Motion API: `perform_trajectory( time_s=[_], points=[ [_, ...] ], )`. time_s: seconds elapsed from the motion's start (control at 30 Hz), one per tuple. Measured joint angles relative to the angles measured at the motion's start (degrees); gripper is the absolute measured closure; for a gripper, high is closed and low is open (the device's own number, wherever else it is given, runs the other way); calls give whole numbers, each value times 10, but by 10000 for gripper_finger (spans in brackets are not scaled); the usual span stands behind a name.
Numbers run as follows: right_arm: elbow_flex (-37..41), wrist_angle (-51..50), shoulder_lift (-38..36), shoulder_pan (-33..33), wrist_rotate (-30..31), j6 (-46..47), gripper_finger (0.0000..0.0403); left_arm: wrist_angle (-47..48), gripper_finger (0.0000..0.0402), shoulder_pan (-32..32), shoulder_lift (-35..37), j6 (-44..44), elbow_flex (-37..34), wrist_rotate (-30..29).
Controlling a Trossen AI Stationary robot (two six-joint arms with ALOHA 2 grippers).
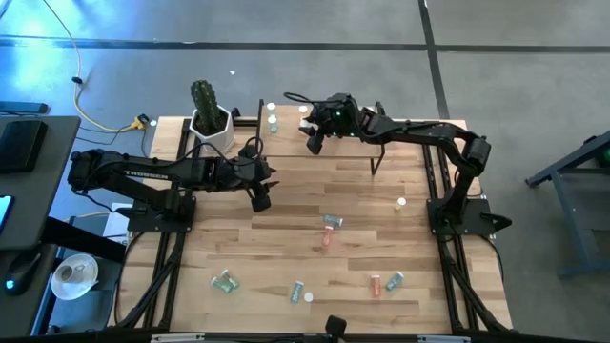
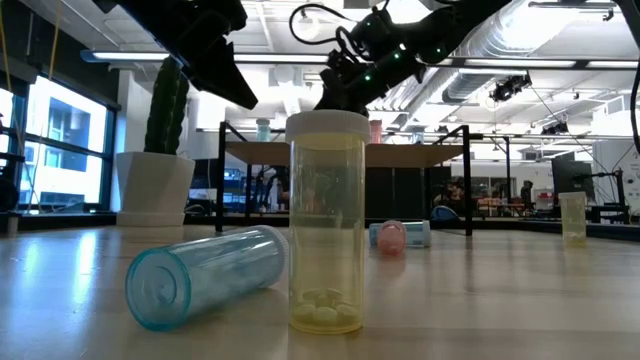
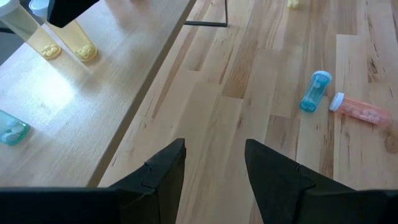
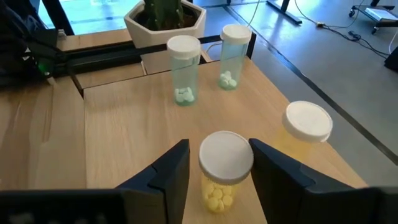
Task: Pick and place medicine bottles onto shelf by color
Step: Put the yellow pill bottle on the shelf aligned with the other yellow pill bottle, then put the blue pill bottle on the shelf aligned with the other blue pill bottle
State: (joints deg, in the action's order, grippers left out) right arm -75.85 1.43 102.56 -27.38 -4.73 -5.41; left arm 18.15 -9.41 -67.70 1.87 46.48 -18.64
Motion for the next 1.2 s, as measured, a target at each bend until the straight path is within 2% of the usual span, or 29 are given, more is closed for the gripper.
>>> perform_trajectory(
  time_s=[0.2, 0.43, 0.7, 1.03, 1.2],
  points=[
    [-22, -10, 0, 0, 0, -9, 247, 0, 245, 0, 0, 3, 0, 0],
    [-92, -123, 0, 0, 0, -17, 247, 23, 245, 0, 0, 17, 0, 0],
    [-188, -262, -1, 0, 0, -42, 247, 83, 245, 0, 0, 80, 0, 3],
    [-288, -405, -2, 4, -3, -67, 247, 86, 245, 4, 0, 168, 0, 81],
    [-333, -472, -2, 13, -4, -67, 247, 86, 245, 27, 0, 241, 0, 85]
  ],
)
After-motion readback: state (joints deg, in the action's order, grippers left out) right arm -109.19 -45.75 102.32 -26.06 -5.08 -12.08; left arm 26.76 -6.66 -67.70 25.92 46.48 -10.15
